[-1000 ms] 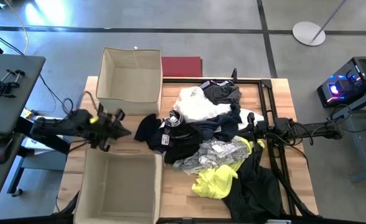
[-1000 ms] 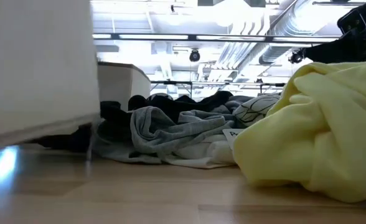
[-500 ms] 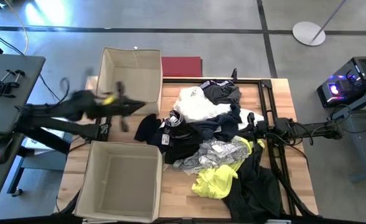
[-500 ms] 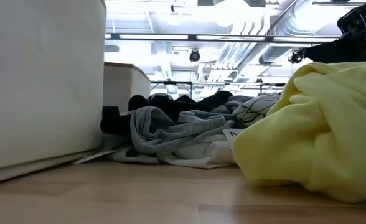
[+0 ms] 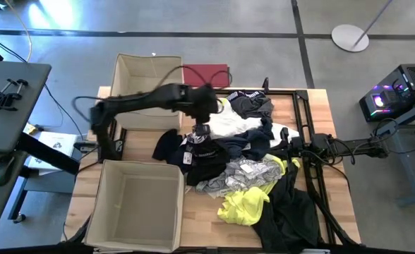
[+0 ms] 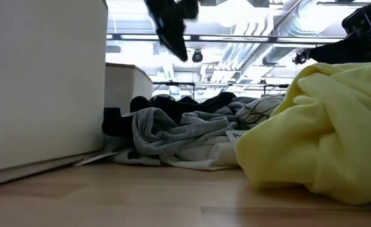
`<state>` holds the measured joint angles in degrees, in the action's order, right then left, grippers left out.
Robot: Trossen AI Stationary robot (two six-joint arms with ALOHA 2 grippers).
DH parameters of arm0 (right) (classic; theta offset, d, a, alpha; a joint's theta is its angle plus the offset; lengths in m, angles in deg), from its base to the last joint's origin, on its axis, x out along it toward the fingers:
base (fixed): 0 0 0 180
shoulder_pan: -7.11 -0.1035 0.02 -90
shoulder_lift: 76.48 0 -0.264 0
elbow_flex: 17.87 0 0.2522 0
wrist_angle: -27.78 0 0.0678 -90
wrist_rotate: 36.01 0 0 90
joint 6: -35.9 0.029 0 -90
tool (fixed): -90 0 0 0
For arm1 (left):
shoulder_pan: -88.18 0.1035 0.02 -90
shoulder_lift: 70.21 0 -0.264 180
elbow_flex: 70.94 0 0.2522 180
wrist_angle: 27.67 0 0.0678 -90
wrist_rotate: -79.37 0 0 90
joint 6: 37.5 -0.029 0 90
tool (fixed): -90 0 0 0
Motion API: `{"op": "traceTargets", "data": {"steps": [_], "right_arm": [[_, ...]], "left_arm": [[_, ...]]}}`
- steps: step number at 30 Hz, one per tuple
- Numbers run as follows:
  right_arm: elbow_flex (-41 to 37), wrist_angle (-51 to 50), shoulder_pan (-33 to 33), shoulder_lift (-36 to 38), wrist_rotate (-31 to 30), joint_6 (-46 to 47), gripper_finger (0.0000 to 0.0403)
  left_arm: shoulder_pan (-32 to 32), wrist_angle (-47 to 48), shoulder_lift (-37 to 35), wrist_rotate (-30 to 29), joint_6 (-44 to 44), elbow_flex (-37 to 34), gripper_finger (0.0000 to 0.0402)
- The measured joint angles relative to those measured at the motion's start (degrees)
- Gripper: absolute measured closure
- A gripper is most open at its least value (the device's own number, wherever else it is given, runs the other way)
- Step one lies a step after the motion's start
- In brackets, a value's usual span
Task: Sort clothes
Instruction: Put the right black boxer into the bottom laundry organizer
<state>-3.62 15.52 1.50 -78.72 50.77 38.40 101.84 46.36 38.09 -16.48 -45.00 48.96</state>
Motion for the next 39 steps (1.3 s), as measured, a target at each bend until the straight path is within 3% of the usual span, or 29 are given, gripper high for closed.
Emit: {"op": "traceTargets", "data": {"steps": [7, 13, 19, 27, 33, 39], "right_arm": [[0.0, 0.0, 0.0, 0.0, 0.0, 0.0, 0.0402], [0.0, 0.0, 0.0, 0.0, 0.0, 0.0, 0.0402], [0.0, 0.0, 0.0, 0.0, 0.0, 0.0, 0.0402], [0.0, 0.0, 0.0, 0.0, 0.0, 0.0, 0.0402], [0.0, 0.0, 0.0, 0.0, 0.0, 0.0, 0.0402], [0.0, 0.0, 0.0, 0.0, 0.0, 0.0, 0.0402]], "left_arm": [[0.7, 10.0, 10.8, 5.3, 6.3, 5.5, 0.0216], [0.3, 14.2, 16.7, 5.8, 8.5, 5.5, 0.0188], [0.2, 13.8, 20.4, 5.6, 8.9, 5.5, 0.0235], [0.2, 14.0, 20.4, 10.0, 6.9, 5.5, 0.0386], [0.0, 14.2, 16.8, 8.6, 4.0, 5.5, 0.0398], [-0.3, 13.9, 7.7, -2.7, 3.7, 11.1, 0.04]]}}
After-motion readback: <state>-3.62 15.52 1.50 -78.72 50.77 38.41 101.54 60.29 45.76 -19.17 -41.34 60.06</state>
